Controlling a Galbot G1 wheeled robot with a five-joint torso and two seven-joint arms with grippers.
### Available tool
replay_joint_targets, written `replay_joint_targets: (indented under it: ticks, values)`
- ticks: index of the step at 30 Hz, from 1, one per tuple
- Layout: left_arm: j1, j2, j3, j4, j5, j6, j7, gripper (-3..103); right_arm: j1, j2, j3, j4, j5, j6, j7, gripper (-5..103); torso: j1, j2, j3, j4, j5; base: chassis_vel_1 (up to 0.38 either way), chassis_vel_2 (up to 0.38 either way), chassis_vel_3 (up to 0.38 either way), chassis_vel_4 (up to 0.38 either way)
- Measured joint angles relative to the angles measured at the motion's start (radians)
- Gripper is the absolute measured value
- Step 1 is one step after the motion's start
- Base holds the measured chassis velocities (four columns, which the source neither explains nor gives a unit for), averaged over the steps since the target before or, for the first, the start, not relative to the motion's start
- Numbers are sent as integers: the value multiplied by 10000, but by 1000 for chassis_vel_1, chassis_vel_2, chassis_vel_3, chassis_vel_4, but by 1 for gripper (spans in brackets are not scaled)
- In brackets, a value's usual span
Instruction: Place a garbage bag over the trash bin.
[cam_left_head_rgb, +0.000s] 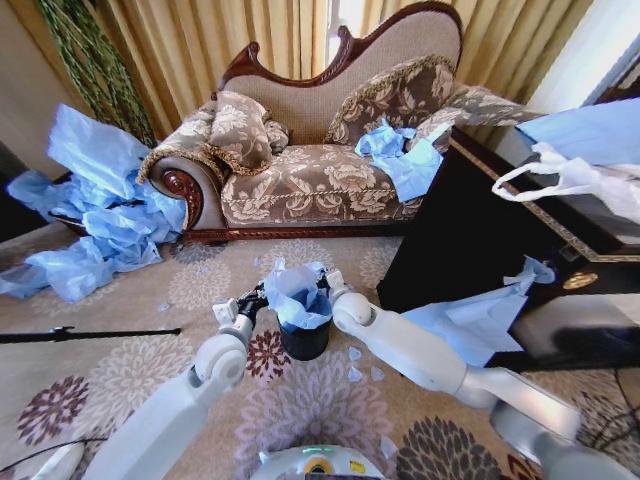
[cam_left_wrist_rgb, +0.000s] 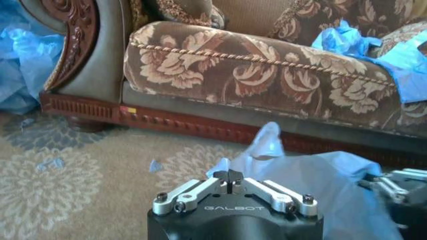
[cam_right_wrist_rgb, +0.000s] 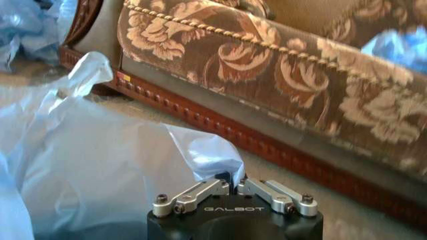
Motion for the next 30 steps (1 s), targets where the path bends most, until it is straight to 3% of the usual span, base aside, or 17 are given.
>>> replay_joint_targets:
  ticks: [3, 11, 16, 18, 21, 22, 30]
  values:
    - [-113, 110, -100, 238, 1, 76, 343, 0, -149, -260, 32, 28, -604, 0, -241, 0, 0, 0, 0, -2, 2, 0, 0, 0, 0]
    - [-214, 499, -404, 443, -67, 229, 1013, 0, -394, -832, 356, 489, -795, -37, -271, 0, 0, 0, 1, -2, 0, 0, 0, 0, 0]
    - [-471, 816, -593, 465, -245, 564, 1517, 0, -625, -1009, 665, 668, -869, -55, -268, 0, 0, 0, 1, -2, 0, 0, 0, 0, 0]
    - [-736, 1061, -717, 420, -393, 907, 2006, 0, -801, -1023, 867, 731, -1073, -69, -257, 0, 0, 0, 1, -1, 0, 0, 0, 0, 0]
    - [-891, 1195, -792, 354, -526, 1240, 2184, 0, -912, -1076, 949, 804, -1198, -106, -261, 0, 0, 0, 1, 0, 2, 0, 0, 0, 0]
    - [-1015, 1325, -827, 316, -684, 1624, 2254, 0, -1043, -1144, 1040, 846, -1243, -159, -283, 0, 0, 0, -1, -2, 1, 0, 0, 0, 0]
    - [-1167, 1047, -437, 1374, -431, 1672, 2343, 0, -1581, -795, 1434, 91, -1288, 109, -688, 0, 0, 0, 0, 0, 2, 0, 0, 0, 0]
